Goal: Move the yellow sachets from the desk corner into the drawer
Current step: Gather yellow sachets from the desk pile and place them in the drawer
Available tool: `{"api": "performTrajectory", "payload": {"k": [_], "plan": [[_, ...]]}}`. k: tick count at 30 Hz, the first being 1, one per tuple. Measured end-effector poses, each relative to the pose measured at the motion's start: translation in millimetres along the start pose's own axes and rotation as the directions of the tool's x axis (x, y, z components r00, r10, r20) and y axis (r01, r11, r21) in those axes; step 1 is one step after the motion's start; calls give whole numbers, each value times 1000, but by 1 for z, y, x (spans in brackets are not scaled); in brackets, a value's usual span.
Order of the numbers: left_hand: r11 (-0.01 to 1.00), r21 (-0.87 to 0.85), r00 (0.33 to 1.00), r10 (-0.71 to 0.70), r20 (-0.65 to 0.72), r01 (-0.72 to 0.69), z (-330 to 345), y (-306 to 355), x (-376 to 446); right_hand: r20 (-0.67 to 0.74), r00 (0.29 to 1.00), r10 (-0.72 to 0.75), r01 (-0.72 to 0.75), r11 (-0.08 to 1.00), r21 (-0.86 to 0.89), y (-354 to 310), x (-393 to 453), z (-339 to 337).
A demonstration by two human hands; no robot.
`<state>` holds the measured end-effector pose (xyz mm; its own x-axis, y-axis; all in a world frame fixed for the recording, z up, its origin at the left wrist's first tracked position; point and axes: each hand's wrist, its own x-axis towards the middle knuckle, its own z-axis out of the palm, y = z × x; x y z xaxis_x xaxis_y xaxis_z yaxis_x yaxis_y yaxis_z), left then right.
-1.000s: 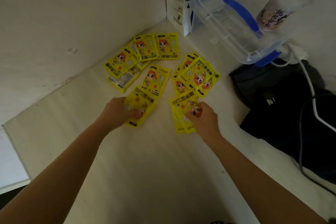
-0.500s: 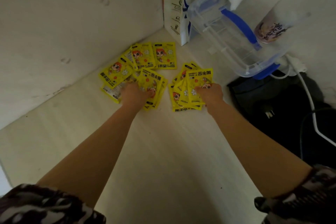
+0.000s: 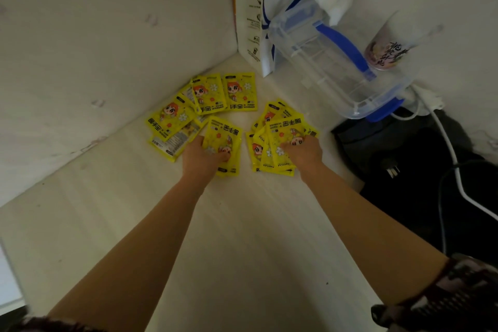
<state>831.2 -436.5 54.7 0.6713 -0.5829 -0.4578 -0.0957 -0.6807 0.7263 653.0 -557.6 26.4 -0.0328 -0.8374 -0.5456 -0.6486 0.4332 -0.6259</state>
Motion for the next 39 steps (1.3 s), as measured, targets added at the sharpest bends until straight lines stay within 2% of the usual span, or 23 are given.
{"api": "performTrajectory", "payload": {"k": [4, 8, 14, 23, 30, 34, 39], "plan": [[966, -243, 996, -84, 36, 90, 1, -11, -25, 54, 998, -43, 45, 999, -27, 8, -16, 3], [912, -366, 982, -166, 89, 187, 5, -32, -53, 98, 994, -49, 48, 999, 11, 26, -43, 3], [841, -482, 968, -188, 168, 247, 7, -56, -104, 140, 990, -26, 20, 999, 45, 64, -99, -14], [837, -477, 938, -115, 326, 268, -13, -87, -173, 100, 992, 77, -95, 978, 188, 128, -190, -27], [900, -398, 899, 16, 439, 178, -35, -125, -213, 0, 986, 167, -157, 921, 356, 171, -272, -11], [943, -312, 858, 60, 510, 119, -43, -146, -238, -60, 964, 260, -203, 863, 463, 200, -324, -3], [975, -224, 779, 131, 613, 12, -43, -153, -275, -123, 922, 367, -201, 725, 659, 228, -386, -12]]}}
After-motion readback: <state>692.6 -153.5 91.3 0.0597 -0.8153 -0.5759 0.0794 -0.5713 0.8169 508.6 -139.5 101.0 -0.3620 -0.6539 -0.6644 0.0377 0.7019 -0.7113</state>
